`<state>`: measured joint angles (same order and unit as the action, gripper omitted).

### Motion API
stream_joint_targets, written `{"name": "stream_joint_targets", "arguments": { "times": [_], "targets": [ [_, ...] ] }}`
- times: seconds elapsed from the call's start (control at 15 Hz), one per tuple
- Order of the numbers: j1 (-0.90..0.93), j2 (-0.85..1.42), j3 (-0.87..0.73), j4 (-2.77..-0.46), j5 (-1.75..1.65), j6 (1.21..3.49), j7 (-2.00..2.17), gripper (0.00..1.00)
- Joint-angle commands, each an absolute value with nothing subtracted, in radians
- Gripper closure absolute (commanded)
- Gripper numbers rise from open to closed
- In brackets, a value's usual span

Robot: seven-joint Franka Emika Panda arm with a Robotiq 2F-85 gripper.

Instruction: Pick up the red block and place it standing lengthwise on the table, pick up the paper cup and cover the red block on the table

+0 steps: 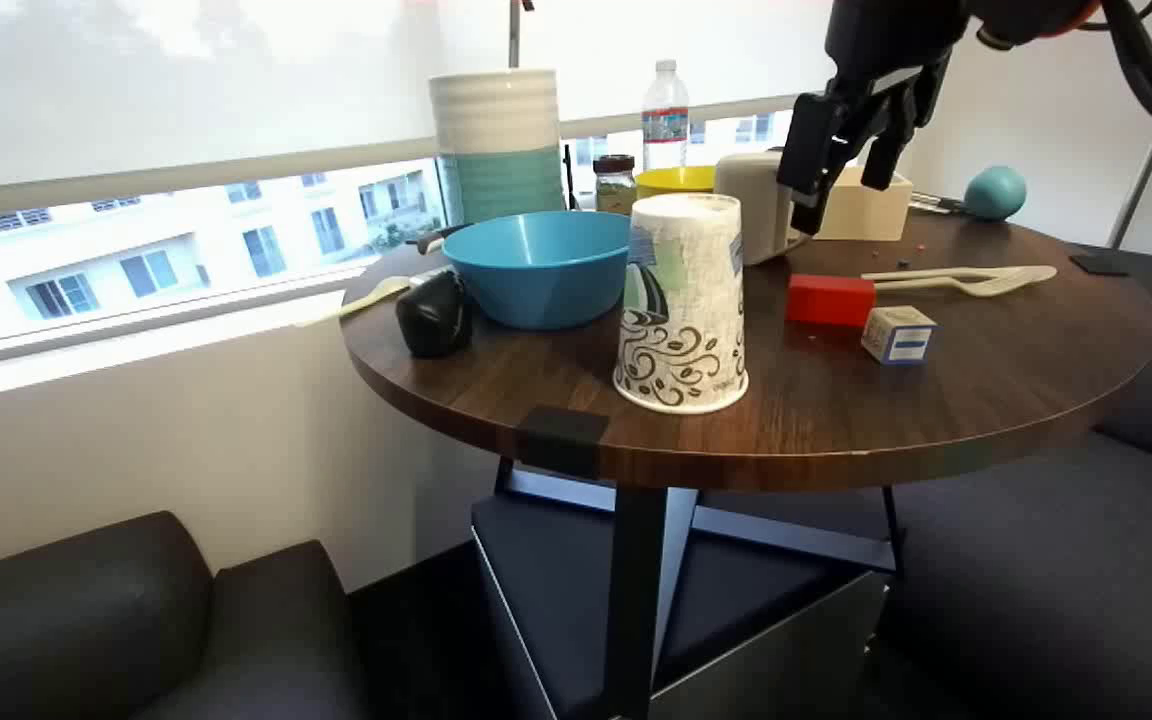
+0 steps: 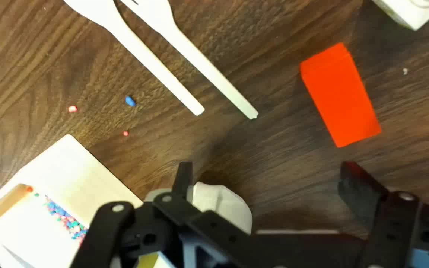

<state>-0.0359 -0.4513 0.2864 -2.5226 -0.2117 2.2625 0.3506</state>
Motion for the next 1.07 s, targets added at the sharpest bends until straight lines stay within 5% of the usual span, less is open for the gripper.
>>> {"name": "stream_joint_targets", "arguments": {
  "times": [0.0,1.0],
  "targets": [
    [-0.012,-0.448,0.264,-2.521,-0.225,2.259,0.36,0.0],
    [0.197,-0.443,0.117,-2.559,-0.036,2.287,-0.114,0.0]
  ]
}}
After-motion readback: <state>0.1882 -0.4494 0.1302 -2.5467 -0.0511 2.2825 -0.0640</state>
